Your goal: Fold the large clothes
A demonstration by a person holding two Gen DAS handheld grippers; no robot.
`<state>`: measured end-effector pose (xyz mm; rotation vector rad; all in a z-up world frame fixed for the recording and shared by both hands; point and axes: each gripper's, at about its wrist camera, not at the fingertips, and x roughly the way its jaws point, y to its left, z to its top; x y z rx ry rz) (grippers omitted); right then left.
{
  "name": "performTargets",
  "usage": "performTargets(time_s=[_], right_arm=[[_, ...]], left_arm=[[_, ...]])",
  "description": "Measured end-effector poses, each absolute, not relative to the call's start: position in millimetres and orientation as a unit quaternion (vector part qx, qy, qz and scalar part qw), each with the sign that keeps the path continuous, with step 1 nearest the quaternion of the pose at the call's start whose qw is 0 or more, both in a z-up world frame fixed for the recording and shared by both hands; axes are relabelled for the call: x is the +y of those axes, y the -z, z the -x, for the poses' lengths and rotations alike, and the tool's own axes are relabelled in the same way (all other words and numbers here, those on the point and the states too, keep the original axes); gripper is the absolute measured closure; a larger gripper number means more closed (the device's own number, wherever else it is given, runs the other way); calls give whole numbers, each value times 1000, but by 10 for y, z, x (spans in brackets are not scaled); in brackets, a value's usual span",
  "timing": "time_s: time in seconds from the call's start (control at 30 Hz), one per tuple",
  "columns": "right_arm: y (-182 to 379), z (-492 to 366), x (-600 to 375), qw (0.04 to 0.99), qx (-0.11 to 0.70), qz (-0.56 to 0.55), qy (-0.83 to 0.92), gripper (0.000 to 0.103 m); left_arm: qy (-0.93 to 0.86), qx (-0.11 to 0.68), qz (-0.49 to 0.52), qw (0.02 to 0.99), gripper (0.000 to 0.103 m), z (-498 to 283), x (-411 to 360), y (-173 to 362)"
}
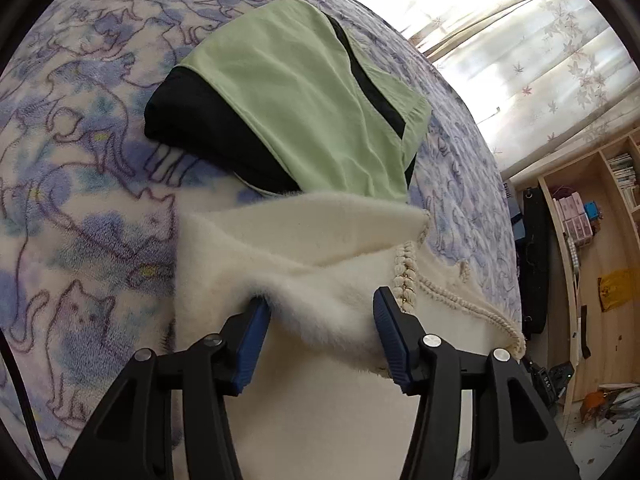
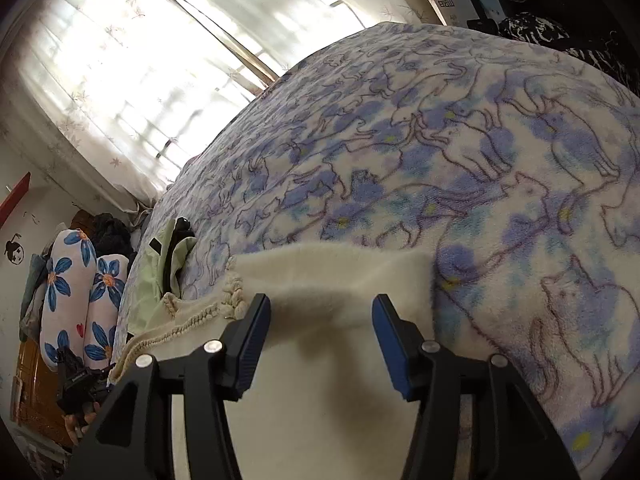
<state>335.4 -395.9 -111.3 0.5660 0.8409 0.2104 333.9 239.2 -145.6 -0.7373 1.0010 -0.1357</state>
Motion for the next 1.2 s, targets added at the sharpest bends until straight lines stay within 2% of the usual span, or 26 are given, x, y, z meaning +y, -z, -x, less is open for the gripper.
performTargets(time_s=[0.2, 0.27, 0.33, 0.37, 0.4, 0.57, 0.63, 0.67, 0.7, 0.9, 1.2], right_arm=[[1079, -3348, -3929, 870, 398, -272, -105, 50], [1051, -3343, -3935, 868, 393, -283, -112, 50], [1023, -3342, -3916, 870, 391, -279, -113, 45], [1017, -3343, -3905, 870, 390, -278, -115, 34], [1013, -3345, -3892, 871, 390, -275, -115, 30], [990, -3359, -3791, 875, 396, -251, -118, 30], [977, -3356, -3762, 878, 398, -239, -120, 30], [969, -3357, -3749, 879, 398, -234, -121, 30], [966, -3362, -3741, 880, 399, -229, -121, 30], [1025, -3426, -3730, 883, 403, -218, -104, 30], [1190, -3670, -3723, 889, 416, -179, -66, 30]], left_arm=[[72, 479, 320, 814, 49, -3306, 2359, 1334], [91, 471, 339, 809, 44, -3277, 2373, 1262], [95, 465, 350, 808, 43, -3258, 2391, 1212], [94, 466, 348, 808, 43, -3261, 2384, 1204], [91, 471, 340, 809, 43, -3270, 2368, 1208], [86, 479, 318, 814, 43, -3236, 2295, 1206], [106, 479, 312, 814, 34, -3191, 2271, 1145], [117, 475, 306, 817, 22, -3147, 2261, 1075], [122, 469, 299, 822, 19, -3109, 2263, 1015], [89, 441, 234, 862, 19, -3002, 2271, 778], [28, 484, 177, 857, 20, -3458, 2215, 1410]])
